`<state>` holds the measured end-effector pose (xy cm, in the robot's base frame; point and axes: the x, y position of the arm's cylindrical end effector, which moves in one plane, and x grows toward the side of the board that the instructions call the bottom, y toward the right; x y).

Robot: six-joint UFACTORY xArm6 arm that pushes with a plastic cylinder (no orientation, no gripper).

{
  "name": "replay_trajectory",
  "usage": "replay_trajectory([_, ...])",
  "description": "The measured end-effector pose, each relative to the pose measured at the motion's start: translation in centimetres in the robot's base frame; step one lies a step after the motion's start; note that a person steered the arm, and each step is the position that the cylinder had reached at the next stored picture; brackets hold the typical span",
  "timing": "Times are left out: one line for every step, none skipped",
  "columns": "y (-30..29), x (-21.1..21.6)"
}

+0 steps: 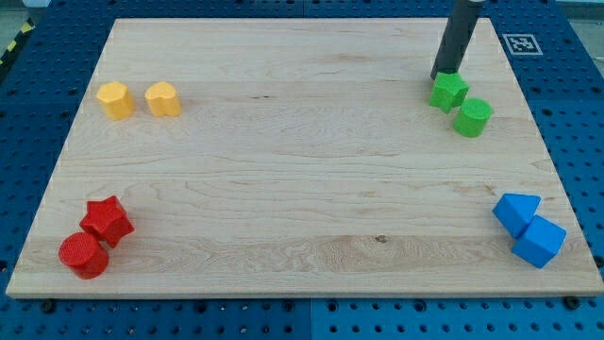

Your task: Move the arm towards the top left side of the board

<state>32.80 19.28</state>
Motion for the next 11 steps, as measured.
replay_trajectory([2.0,0.0])
replay_trajectory([4.4,0.0])
replay_trajectory([4.6,0.0])
replay_trajectory([3.9,-1.6])
replay_trajectory([1.2,-4.5])
replay_trajectory([-4.5,-6.9])
replay_trajectory([-10.4,-8.6])
replay_trajectory([-15.6,-9.0])
replay_trajectory([-20.5,-9.0])
replay_trajectory([-24.9,-9.0])
replay_trajectory([-29.6,-8.3])
